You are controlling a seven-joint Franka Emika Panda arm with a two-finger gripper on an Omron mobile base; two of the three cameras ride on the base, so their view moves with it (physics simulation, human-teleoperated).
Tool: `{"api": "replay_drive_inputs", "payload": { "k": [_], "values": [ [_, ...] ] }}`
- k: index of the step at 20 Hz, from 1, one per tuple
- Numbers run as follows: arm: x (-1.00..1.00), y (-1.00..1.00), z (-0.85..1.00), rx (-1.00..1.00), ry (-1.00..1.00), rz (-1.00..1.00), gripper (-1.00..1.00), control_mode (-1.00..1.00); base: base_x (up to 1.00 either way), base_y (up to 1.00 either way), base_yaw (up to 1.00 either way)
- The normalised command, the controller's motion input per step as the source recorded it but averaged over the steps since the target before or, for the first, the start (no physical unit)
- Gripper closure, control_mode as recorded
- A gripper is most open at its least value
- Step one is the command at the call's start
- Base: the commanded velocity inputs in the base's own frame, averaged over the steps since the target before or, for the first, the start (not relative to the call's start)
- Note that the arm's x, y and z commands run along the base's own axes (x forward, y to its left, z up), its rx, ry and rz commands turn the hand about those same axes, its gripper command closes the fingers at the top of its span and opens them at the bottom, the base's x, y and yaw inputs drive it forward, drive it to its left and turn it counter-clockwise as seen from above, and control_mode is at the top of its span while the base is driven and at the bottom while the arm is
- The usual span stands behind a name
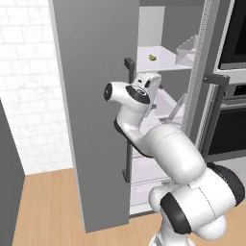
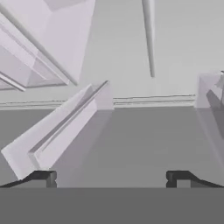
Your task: Grab a lemon wedge from the fridge and one ice cube from the ice bowl, and put them in the glass of lemonade.
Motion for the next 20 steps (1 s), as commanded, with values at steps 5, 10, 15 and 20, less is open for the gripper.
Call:
{"api": "replay_drive_inputs", "payload": {
  "k": [5,10,15,20],
  "values": [
    [0.24,-0.56,-0.17,-0.09,0.25,-0.19,-1.00,-1.00,0.00,0.00,0.00],
    [0.00,-0.84,-0.21,-0.02,0.20,-0.24,-1.00,-1.00,0.00,0.00,0.00],
    [-0.01,-0.96,-0.10,0.00,0.13,-0.23,-1.00,-1.00,0.00,0.00,0.00],
    [-0.14,-0.99,-0.01,0.00,0.11,-0.20,-1.00,-1.00,0.00,0.00,0.00]
  ]
}}
